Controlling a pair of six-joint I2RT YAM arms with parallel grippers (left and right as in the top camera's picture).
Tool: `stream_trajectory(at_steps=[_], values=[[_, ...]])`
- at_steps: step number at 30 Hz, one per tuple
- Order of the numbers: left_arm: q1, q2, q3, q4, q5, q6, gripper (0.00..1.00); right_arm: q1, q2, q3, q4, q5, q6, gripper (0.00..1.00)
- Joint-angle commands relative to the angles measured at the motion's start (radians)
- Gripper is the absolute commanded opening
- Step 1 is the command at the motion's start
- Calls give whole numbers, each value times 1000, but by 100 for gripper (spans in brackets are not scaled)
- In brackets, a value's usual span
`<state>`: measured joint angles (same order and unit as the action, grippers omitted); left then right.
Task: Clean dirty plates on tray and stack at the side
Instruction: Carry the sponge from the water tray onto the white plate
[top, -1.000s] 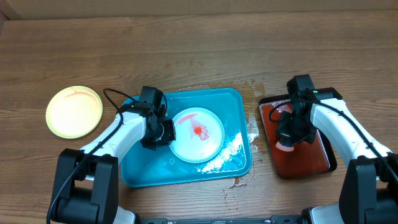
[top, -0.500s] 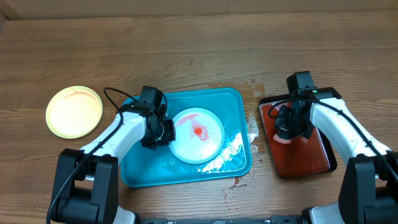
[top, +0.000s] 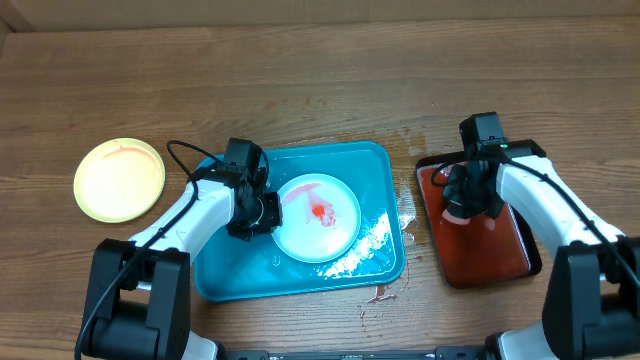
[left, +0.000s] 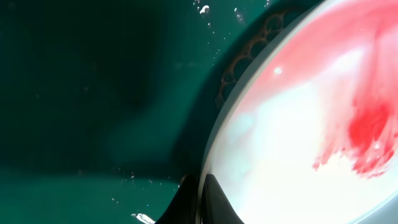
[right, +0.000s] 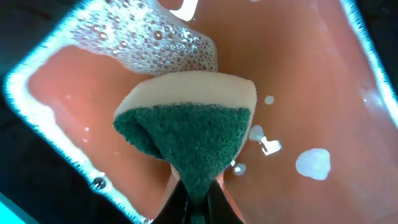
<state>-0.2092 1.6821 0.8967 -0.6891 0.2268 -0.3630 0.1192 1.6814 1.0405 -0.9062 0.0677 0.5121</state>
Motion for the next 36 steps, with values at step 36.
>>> stream_trajectory(at_steps=[36], values=[[3, -1, 10, -12, -55, 46, 4, 159, -146, 245, -78, -264, -181, 4]])
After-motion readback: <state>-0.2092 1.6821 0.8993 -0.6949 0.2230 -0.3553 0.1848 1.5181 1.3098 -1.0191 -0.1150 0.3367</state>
